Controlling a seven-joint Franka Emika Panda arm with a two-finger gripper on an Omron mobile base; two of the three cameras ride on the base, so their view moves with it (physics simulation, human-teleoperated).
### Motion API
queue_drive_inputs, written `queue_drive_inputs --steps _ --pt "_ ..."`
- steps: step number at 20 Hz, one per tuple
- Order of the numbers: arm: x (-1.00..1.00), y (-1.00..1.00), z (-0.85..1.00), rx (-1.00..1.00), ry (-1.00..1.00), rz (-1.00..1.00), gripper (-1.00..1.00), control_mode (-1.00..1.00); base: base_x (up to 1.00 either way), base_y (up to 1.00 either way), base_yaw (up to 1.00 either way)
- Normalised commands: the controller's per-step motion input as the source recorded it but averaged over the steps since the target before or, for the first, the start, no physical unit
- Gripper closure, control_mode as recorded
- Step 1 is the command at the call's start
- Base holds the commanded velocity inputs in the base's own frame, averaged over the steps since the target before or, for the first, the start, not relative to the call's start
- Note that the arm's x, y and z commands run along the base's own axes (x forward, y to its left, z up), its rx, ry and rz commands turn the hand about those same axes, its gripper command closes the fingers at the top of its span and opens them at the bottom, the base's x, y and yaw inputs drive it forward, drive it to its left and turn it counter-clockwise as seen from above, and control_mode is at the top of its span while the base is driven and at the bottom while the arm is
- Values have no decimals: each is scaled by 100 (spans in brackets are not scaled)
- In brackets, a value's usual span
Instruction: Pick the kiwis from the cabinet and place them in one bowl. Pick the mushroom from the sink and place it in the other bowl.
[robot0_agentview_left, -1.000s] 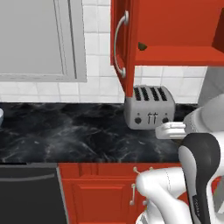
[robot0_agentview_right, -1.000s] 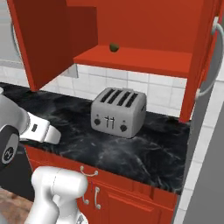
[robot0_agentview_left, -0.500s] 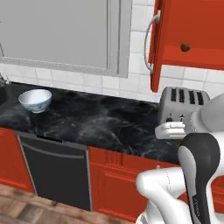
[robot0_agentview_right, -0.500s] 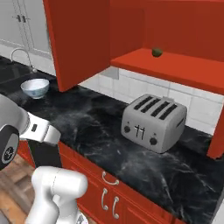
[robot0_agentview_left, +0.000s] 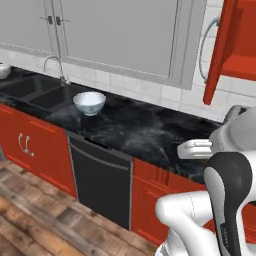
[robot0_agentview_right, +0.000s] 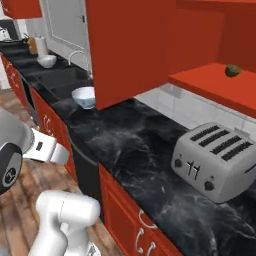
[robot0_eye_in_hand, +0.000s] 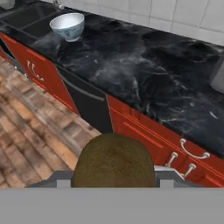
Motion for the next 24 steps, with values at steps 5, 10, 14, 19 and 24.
queue_drive_inputs --steps 5,10,14,19,24 --pt "0 0 0 0 0 0 100 100 8 34 43" --pt "0 0 0 0 0 0 100 100 41 40 12" --pt "0 0 0 0 0 0 100 100 44 63 -14" --pt "0 0 0 0 0 0 100 100 33 46 -31" --pt "0 0 0 0 0 0 100 100 26 20 -43"
